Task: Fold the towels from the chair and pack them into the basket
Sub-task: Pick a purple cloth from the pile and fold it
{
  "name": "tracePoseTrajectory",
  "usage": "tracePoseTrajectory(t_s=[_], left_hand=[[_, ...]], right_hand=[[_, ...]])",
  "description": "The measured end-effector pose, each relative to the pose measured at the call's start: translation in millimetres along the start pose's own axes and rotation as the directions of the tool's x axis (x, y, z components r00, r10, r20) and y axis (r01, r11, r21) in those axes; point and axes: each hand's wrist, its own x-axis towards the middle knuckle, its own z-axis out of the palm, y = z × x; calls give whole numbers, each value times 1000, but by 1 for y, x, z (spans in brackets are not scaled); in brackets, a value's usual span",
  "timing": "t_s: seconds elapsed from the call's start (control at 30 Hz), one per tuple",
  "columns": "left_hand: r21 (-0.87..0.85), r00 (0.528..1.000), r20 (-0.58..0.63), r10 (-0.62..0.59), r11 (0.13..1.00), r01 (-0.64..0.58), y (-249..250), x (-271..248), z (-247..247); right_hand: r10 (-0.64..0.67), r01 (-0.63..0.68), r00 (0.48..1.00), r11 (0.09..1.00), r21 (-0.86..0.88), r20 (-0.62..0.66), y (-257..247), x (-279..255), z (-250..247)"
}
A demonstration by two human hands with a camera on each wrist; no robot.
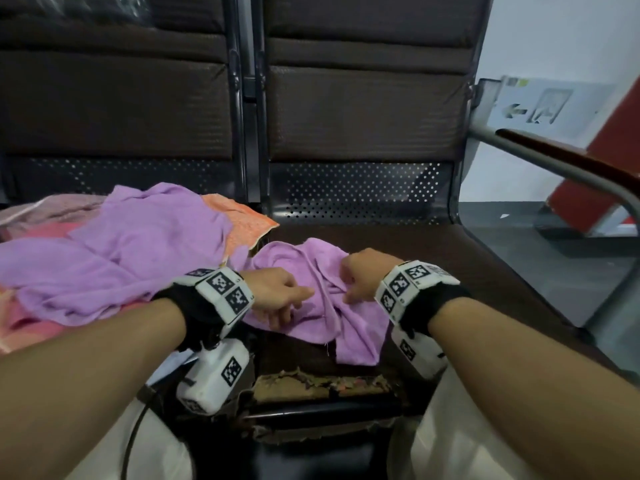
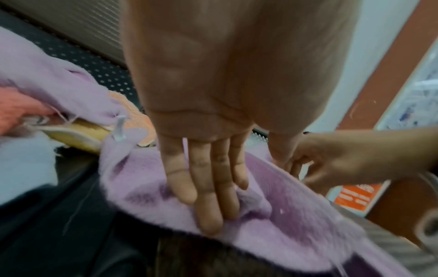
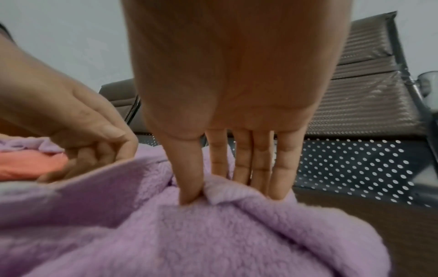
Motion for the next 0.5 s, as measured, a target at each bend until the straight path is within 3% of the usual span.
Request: tracePoseTrajectory(t_s=[0.2,0.37,0.5], left_hand=[[112,984,-134,117,988,-102,15,6,17],[332,978,-167,129,941,-68,23,6,37],[262,944,-280,174,960,-100,30,1,28]], right_hand=[[-26,35,994,996,86,-107,0,-3,-10],[-34,35,999,967,253,-5,10,-7,-16],[50,21,989,883,469,-138,12,-6,-20]])
